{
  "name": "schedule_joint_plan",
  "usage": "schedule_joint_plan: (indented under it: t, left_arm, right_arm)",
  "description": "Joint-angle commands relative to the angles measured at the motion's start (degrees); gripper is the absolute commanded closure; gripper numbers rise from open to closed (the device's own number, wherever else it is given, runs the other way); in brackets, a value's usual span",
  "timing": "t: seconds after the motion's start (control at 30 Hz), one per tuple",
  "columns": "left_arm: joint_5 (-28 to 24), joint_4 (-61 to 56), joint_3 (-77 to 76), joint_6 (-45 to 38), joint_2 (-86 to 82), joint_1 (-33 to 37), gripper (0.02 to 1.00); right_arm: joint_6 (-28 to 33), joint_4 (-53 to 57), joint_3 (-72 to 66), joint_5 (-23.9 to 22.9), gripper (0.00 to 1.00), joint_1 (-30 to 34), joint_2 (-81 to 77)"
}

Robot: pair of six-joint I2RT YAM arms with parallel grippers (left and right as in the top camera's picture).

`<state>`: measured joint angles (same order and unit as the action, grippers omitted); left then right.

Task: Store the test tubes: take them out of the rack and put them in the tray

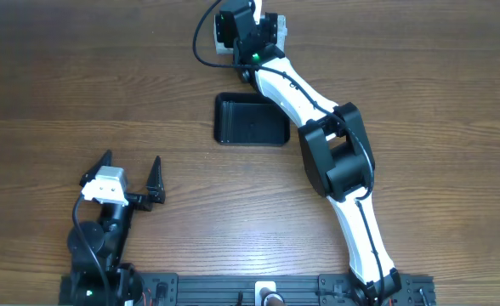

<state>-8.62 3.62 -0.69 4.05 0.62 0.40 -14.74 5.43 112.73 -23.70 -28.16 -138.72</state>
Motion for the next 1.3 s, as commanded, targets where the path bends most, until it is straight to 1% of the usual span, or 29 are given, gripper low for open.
schedule_joint_plan:
  t: [0.03, 0.13, 0.23, 0.33, 0.57, 0.7, 0.77, 0.83, 1.0, 1.1, 1.3]
  left_arm:
    - [-0.3, 0.0, 0.3, -0.8, -0.5, -0.3, 0.018]
    - [-0.3, 0.0, 0.3, -0.8, -0.5, -0.3, 0.018]
    - [-0.3, 0.0, 0.3, -0.8, -0.5, -0.3, 0.018]
    - [-0.3, 0.0, 0.3, -0.8, -0.5, -0.3, 0.018]
    - [-0.3, 0.0, 0.3, -0.8, -0.5, -0.3, 0.018]
    - [-0.3, 0.0, 0.3, -0.8, -0.5, -0.3, 0.018]
    - [-0.3, 0.0, 0.3, -0.8, -0.5, -0.3, 0.018]
    - [-0.3, 0.0, 0.3, -0.8, -0.5, -0.3, 0.018]
    - [-0.3, 0.0, 0.3, -0.8, -0.5, -0.3, 0.018]
    - [-0.3, 0.0, 0.3, -0.8, -0.5, -0.3, 0.018]
    - [-0.3, 0.0, 0.3, -0.8, -0.5, -0.3, 0.018]
  right_arm:
    - [0.2, -0.5, 1.8, -3.3, 0.145, 0.6, -0.5]
    - [0.7, -0.2, 1.8, -3.4, 0.205, 0.8, -0.6]
    - [1.8, -0.1, 1.8, -3.4, 0.31, 0.9, -0.6]
    - [2.2, 0.0, 1.8, -3.4, 0.389, 0.9, -0.6]
    - [2.2, 0.1, 1.8, -3.4, 0.428, 1.3, -0.6]
    - [2.2, 0.1, 1.8, -3.4, 0.496, 1.4, -0.8]
    - [2.2, 0.1, 1.8, -3.4, 0.566, 1.4, -1.0]
    - [2.2, 0.2, 1.8, -3.4, 0.614, 1.4, -1.1]
    - [2.2, 0.3, 1.8, -3.4, 0.656, 1.5, -1.2]
    - [2.2, 0.4, 1.8, -3.4, 0.713, 1.5, -1.2]
    - [2.2, 0.4, 1.8, -3.4, 0.748, 1.5, -1.2]
